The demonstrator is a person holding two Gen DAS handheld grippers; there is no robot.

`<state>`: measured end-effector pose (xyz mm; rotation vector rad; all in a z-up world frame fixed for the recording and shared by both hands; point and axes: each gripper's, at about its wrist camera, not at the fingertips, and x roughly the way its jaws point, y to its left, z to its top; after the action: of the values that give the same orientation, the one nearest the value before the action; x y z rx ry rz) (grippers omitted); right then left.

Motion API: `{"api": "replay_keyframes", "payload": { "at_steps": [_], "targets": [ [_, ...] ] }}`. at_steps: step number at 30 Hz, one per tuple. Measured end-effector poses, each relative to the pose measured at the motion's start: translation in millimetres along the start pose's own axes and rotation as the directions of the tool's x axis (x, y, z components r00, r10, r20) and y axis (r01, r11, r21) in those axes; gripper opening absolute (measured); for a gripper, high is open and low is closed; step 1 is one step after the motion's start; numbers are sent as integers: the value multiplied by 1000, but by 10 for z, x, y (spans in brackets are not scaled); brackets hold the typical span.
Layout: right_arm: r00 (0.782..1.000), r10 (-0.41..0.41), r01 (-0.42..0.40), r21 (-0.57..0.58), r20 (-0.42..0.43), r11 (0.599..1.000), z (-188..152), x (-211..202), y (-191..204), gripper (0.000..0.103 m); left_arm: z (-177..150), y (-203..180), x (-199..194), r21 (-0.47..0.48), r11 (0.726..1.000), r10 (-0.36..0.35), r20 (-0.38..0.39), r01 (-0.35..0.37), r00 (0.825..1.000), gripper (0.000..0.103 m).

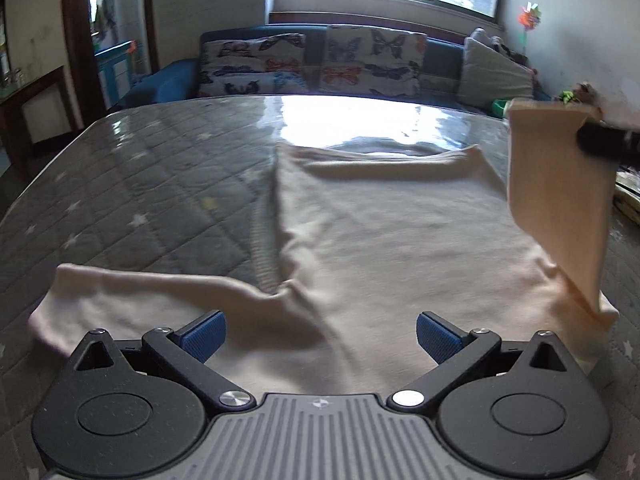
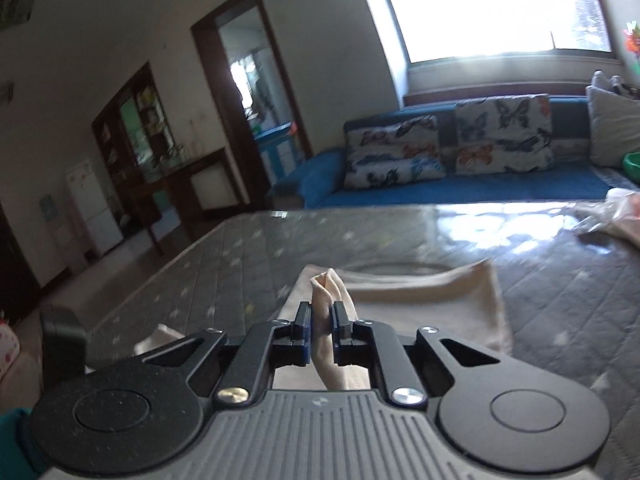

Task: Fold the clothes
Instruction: 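Fold the held sleeve across the sweatshirt body with the right gripper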

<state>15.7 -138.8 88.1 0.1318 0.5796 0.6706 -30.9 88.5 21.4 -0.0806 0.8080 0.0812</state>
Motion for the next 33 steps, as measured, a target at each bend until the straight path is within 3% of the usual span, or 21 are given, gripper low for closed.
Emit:
{"api": "replay_keyframes", "payload": {
  "at_steps": [5,9,11,15,19,23,27,33],
  "targets": [
    [995,36,-38,-26,-97,999,-322,263,267,9,-40,180,-38,-38,999,22,1,-22,1000,103],
    [989,73,-76,-14,-129,997,-491,331,322,10,-29,235,-40,-56,998,29,4,-28,1000,103],
    [986,92,-94,-8,-137,996,-550,331,330,18,-21,230,-30,-59,998,31,1,-30,1000,103],
    [988,92,-97,-34,-125,995,-548,178,231,20,-6,208,-35,-54,998,25,6,-24,1000,103],
    [992,-23,16,-56,-124,998,-568,-33,-86,20,17,154,-69,-42,999,-4,26,5,1000,103],
    [979,-139,134,-49,-147,990,-670,-196,-440,20,45,-10,-80,-9,998,-59,42,60,997,103],
    [964,-192,191,-26,-184,981,-776,-229,-673,19,76,-182,-48,19,994,-112,35,111,993,100],
    [972,-195,192,-34,-132,981,-564,-123,-698,19,115,-339,28,45,984,-177,41,175,983,90]
  ]
}}
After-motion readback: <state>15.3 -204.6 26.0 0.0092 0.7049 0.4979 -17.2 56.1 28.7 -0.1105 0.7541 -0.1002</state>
